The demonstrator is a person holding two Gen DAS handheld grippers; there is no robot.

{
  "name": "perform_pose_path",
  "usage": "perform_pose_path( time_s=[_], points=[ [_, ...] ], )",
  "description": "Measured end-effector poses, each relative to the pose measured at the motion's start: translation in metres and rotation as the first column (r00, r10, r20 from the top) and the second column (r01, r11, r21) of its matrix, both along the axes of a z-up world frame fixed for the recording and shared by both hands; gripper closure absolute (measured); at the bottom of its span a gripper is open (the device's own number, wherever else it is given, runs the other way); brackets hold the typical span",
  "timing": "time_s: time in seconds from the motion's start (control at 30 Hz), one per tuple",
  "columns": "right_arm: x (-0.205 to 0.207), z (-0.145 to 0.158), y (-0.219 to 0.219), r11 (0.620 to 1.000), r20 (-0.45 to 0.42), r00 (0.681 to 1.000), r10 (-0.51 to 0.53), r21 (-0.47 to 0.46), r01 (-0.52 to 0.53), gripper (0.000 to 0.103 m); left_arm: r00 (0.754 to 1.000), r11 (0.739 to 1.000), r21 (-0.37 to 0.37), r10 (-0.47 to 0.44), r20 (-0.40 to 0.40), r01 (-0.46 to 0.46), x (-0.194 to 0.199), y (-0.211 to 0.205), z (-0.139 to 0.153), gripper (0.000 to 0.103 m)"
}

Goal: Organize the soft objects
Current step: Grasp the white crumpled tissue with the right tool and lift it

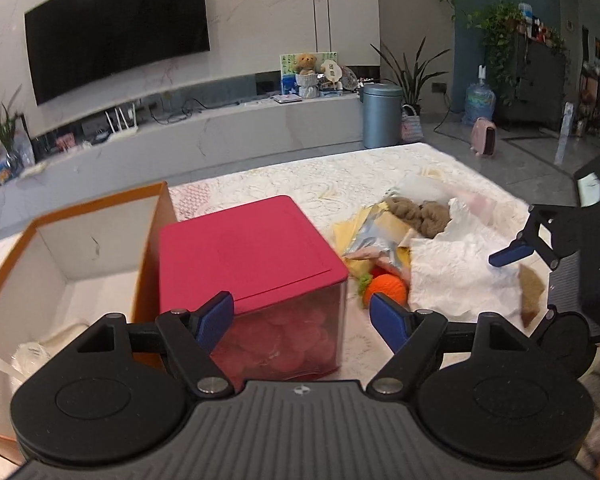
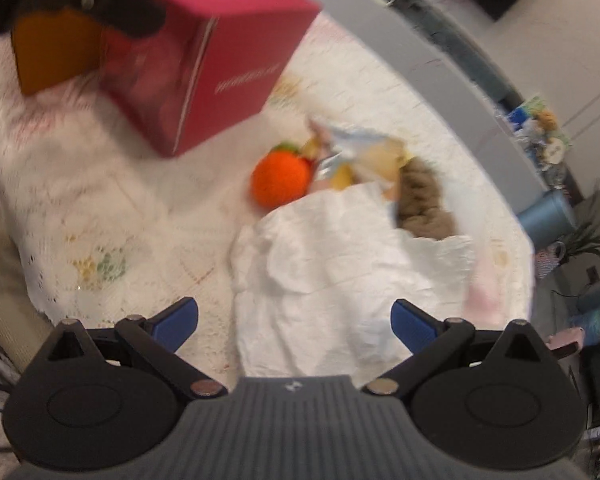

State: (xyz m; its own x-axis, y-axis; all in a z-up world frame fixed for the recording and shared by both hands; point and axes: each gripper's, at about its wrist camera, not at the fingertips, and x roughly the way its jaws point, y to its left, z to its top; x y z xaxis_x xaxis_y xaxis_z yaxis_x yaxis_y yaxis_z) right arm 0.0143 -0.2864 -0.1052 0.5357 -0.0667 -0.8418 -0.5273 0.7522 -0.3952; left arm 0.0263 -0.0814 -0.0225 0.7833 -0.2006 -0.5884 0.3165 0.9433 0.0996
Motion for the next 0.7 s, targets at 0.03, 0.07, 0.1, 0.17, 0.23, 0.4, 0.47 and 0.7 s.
perform_pose_path(
  time_s=[0.03, 0.07, 0.1, 0.17, 0.23, 0.4, 0.47, 0.7],
  points=[
    [0.002, -0.005, 0.002, 1.000, -0.011, 1.000, 0.010, -0.014, -0.011, 0.003, 1.000, 1.000, 0.010, 0.002, 0.004, -0.002, -0.001, 0.000, 0.000, 0.012],
    [0.004, -0.011, 0.004, 0.999, -0.014, 1.000, 0.018, -0.041, -0.019, 0.003, 1.000, 1.000, 0.011, 0.000, 0.004, 0.000, -0.002, 0.001, 0.000, 0.012],
    [0.004, -0.011, 0.004, 0.999, 0.005, 1.000, 0.029, -0.031, -0.029, 0.003, 1.000, 1.000, 0.000, -0.006, -0.001, 0.006, -0.002, 0.001, 0.001, 0.012],
    [0.008, -0.013, 0.004, 0.998, 0.016, 0.999, 0.031, -0.048, -0.031, 0.003, 0.999, 0.998, -0.061, -0.024, -0.024, 0.023, 0.000, 0.008, 0.004, 0.012],
    [0.011, -0.013, 0.001, 0.999, 0.008, 1.000, 0.030, -0.026, -0.029, 0.003, 0.997, 0.991, -0.131, -0.037, -0.064, 0.029, 0.003, 0.015, 0.007, 0.012],
    [0.009, -0.012, 0.000, 0.993, 0.075, 0.997, 0.006, -0.117, 0.003, 0.051, 0.994, 0.979, -0.204, -0.020, -0.109, -0.002, 0.006, 0.027, 0.009, 0.012],
    [0.009, -0.011, -0.001, 0.991, 0.068, 0.998, 0.008, -0.136, 0.001, 0.057, 0.994, 0.978, -0.208, -0.010, -0.106, -0.012, 0.006, 0.030, 0.010, 0.012],
    [0.010, 0.018, -0.012, 0.996, 0.076, 0.993, -0.087, -0.005, 0.088, 0.085, 0.999, 0.987, -0.160, 0.009, -0.050, -0.017, -0.003, 0.030, 0.016, 0.012]
  ],
)
